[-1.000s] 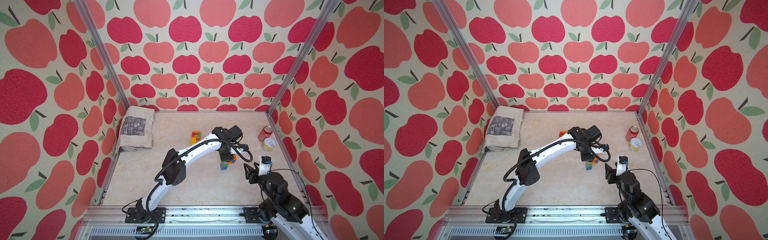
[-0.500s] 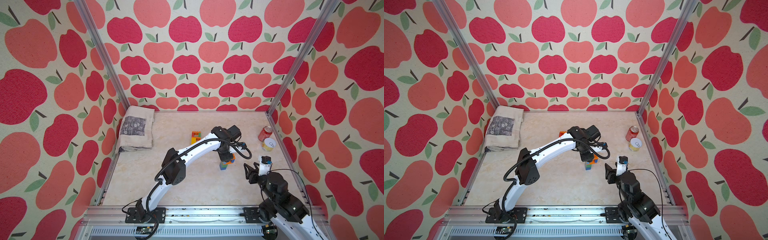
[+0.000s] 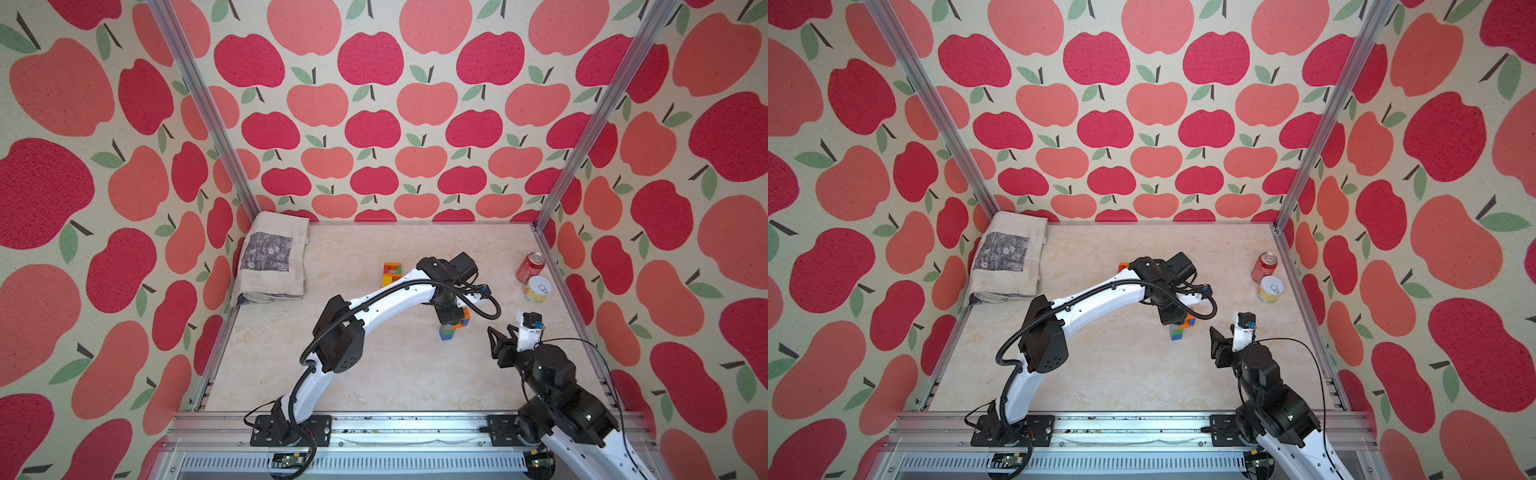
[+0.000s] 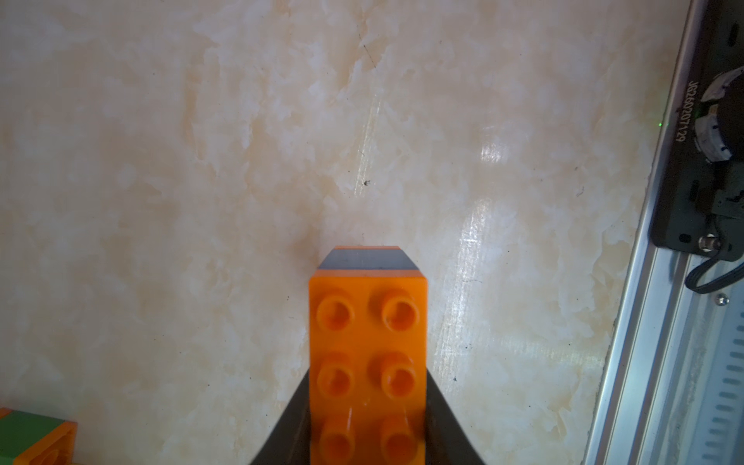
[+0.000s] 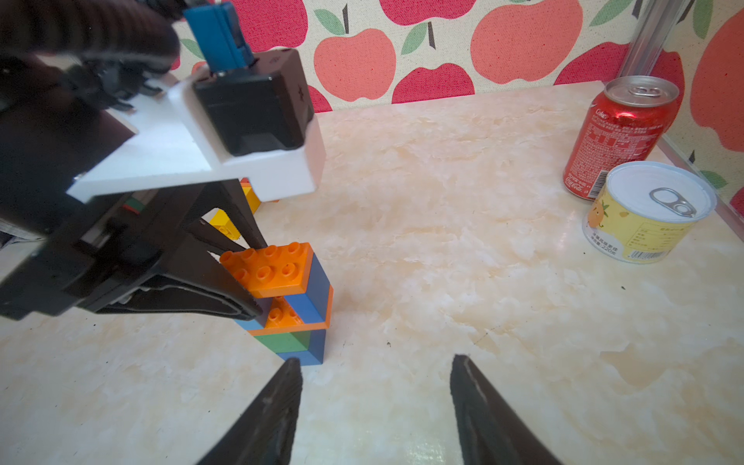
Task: Assemble the letter p with lego
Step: Assemble the lego brick with the lego brick.
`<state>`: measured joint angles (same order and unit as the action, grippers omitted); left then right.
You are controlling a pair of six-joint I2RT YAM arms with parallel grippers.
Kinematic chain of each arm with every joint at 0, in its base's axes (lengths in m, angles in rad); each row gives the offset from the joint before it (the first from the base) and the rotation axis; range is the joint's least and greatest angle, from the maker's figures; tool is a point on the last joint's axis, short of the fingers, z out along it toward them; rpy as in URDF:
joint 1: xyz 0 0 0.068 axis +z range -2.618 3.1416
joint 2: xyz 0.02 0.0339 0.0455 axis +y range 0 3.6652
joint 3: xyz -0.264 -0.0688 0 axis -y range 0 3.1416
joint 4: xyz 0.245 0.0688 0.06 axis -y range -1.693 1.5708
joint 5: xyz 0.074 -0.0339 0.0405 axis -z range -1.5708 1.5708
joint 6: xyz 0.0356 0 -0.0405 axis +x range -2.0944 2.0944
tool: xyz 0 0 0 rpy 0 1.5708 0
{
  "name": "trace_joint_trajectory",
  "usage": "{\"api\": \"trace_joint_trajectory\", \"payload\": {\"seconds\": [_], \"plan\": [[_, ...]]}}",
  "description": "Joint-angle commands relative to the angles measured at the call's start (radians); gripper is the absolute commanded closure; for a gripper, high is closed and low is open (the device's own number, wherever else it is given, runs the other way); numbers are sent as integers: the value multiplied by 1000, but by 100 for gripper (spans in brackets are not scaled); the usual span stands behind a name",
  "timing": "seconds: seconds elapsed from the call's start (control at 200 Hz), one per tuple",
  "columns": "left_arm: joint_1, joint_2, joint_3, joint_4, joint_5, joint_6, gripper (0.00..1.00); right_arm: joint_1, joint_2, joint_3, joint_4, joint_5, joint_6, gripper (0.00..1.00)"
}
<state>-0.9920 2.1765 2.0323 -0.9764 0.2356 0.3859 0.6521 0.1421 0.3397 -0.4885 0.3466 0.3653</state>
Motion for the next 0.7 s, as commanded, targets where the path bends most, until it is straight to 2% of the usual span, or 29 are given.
{"api": "trace_joint_trajectory", "payload": {"seconds": [0.0,0.11,0.42,0.57,0.695], "plan": [[-5,31,-234,45,61,-77,74,-5,1,6,5,-10,15,38],[-4,-4,-340,126,75,-113,75,-5,17,6,21,-19,17,38],[-5,15,-351,119,50,-109,76,-6,115,25,61,-69,23,38],[-8,-21,-413,164,48,-98,75,-5,145,44,74,-103,-1,38],[-8,-68,-481,237,59,-80,75,-5,197,69,100,-148,-14,29]]}}
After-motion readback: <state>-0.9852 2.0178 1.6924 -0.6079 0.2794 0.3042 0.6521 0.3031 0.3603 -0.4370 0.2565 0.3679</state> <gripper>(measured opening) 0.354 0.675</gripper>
